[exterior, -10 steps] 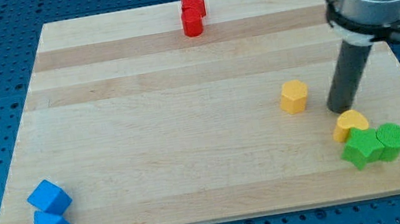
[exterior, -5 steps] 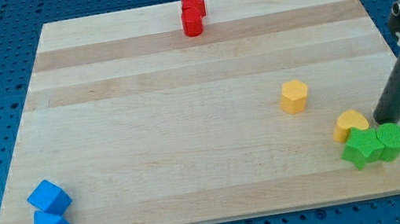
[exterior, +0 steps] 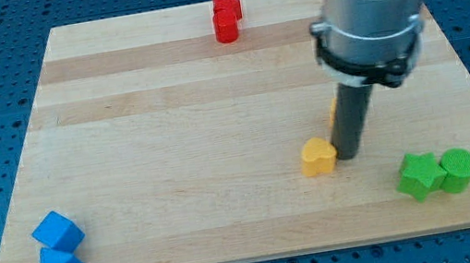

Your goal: Move the yellow heart parallel left to the red circle

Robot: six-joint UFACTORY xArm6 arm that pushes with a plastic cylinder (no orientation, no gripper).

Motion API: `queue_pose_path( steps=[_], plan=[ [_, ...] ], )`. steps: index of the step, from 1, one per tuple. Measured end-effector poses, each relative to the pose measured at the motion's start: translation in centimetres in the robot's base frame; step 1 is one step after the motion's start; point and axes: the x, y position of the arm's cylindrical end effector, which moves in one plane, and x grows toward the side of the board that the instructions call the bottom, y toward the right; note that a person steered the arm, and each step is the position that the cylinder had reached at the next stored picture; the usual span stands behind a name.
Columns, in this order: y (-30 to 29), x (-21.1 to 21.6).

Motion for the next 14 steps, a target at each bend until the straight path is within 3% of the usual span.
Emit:
queue_pose_path(
  steps=[2, 3, 6, 8, 10, 12, 14],
  plan=[
    [-1.7, 4.8],
    [-4.3, 4.9],
    [-7.9, -4.9],
    [-5.4, -6.0],
    [-12.3, -8.9],
    [-17.1, -4.9],
    [-19.9, -9.6]
  ],
)
